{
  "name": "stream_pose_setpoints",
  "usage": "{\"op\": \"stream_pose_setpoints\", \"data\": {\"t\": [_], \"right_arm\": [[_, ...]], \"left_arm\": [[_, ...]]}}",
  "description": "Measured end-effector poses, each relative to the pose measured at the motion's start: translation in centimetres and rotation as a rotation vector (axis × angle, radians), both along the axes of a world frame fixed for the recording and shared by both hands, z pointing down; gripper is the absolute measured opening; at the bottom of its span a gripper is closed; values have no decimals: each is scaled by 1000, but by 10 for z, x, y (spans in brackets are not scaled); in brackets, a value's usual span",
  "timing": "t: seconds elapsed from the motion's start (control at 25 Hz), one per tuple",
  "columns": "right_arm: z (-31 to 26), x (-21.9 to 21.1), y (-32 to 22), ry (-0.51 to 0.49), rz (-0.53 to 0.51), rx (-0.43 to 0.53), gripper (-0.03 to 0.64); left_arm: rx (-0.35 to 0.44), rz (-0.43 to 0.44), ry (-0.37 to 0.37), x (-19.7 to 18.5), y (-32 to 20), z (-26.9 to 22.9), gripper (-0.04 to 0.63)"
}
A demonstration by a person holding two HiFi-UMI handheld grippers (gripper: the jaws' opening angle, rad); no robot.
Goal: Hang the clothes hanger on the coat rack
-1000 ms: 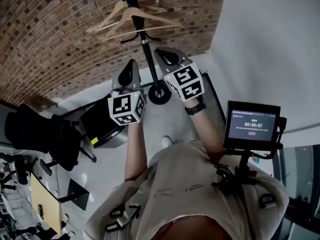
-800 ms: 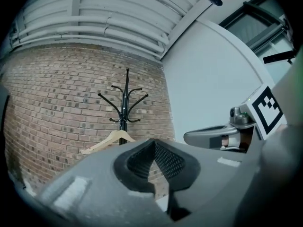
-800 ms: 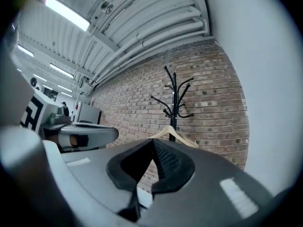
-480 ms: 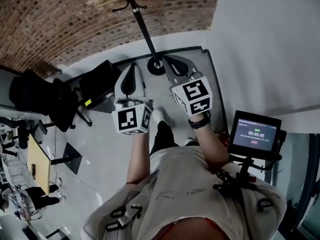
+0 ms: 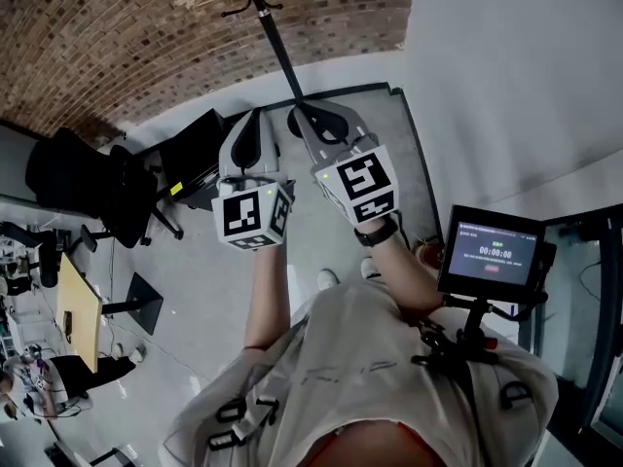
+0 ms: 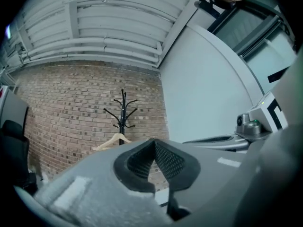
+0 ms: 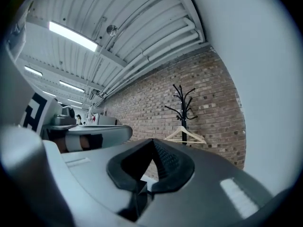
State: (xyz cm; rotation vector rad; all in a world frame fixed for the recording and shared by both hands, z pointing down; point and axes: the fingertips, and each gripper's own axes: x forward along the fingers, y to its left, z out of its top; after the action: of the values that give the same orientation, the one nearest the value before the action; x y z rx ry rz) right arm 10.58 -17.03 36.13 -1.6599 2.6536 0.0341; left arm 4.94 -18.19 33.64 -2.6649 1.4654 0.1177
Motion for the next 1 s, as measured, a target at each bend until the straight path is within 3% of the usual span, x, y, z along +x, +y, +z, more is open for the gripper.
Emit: {"op": "stream_pose_setpoints", "data": {"t": [0.24, 1.0], "right_arm": [[-16, -22, 6, 26, -35, 14, 0], [-15, -37, 26, 80, 31, 12, 0]], "left_arm": [[-112, 33, -12, -11, 2, 20, 2], [-59, 49, -15, -25, 24, 16, 2]]}}
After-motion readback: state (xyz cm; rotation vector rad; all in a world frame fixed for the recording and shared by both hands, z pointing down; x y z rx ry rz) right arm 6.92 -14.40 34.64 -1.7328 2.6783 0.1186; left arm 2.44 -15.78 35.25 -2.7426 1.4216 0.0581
